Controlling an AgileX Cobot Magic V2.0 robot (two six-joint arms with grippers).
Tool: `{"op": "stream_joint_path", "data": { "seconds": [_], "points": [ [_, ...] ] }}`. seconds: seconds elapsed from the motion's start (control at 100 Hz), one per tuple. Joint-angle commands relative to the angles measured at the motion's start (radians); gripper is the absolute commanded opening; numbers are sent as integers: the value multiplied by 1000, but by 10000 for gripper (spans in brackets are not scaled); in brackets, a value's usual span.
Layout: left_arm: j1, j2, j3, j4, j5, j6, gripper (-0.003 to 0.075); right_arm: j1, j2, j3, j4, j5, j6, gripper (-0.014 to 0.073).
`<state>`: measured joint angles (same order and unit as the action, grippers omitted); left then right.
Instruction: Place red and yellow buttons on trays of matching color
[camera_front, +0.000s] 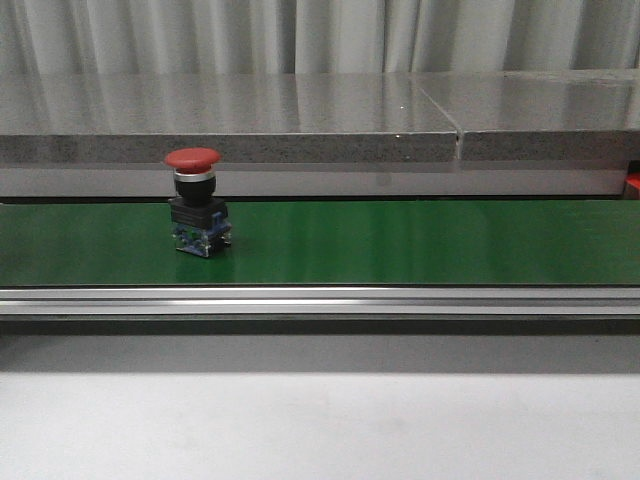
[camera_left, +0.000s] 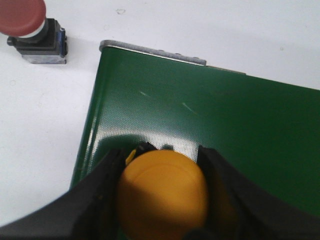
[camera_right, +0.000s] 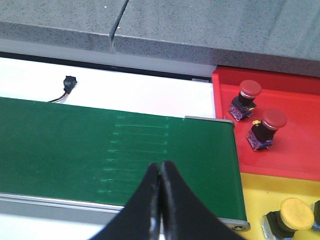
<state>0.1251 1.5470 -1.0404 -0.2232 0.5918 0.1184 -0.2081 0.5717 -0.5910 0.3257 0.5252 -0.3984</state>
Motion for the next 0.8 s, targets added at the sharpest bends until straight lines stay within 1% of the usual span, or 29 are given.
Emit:
{"op": "stream_joint_path", "data": {
  "seconds": [0.0,0.01,0.03,0.07,0.08,0.1,0.11,0.14,0.16,0.19,0.21,0.25,0.3,0.38,0.43,0.63,0.79],
  "points": [
    [-5,-18,-20,-13,-36,-2,176,-2,-1,-27,6,-66,-7,-68],
    [-5,-19,-20,-13,-34,-2,205,-2,-1,-27,6,-66,-7,-68],
    [-5,-19,-20,-13,-34,-2,237,-2,-1,-27,6,-66,-7,-68],
    [-5,-19,-20,-13,-34,-2,343,-2,-1,-27,6,-66,-7,-68],
    [-5,-19,-20,-13,-34,-2,381,-2,-1,-27,6,-66,-7,-68],
    [-5,-19,-20,-13,-35,-2,419,-2,-1,-27,6,-66,-7,-68],
    [-7,-19,-20,-13,-38,-2,456,-2,-1,-27,6,-66,-7,-68],
    [-7,-19,-20,-13,-41,-2,527,-2,-1,-27,6,-66,-7,-68],
    [-7,-19,-20,-13,-46,-2,589,-2,-1,-27,6,-66,-7,-68],
    [-7,-19,-20,-13,-49,-2,629,-2,-1,-27,6,-66,-7,-68],
    [-7,-19,-20,-13,-51,-2,670,-2,-1,-27,6,-66,-7,-68],
    [-7,-19,-24,-13,-53,1,704,-2,-1,-27,6,-66,-7,-68],
    [-7,-19,-31,-13,-53,2,699,-2,-1,-27,6,-66,-7,-68],
    [-9,-23,-55,-13,-53,2,670,-2,-1,-27,6,-66,-7,-68],
    [-13,-28,-74,-14,-53,25,657,-2,-1,-27,6,-66,-7,-68],
    [-59,-65,-130,-22,-55,50,657,-2,-1,-27,6,-66,-7,-68],
    [-111,-132,-137,-36,-67,50,657,-2,-1,-27,6,-66,-7,-68]
  ]
}}
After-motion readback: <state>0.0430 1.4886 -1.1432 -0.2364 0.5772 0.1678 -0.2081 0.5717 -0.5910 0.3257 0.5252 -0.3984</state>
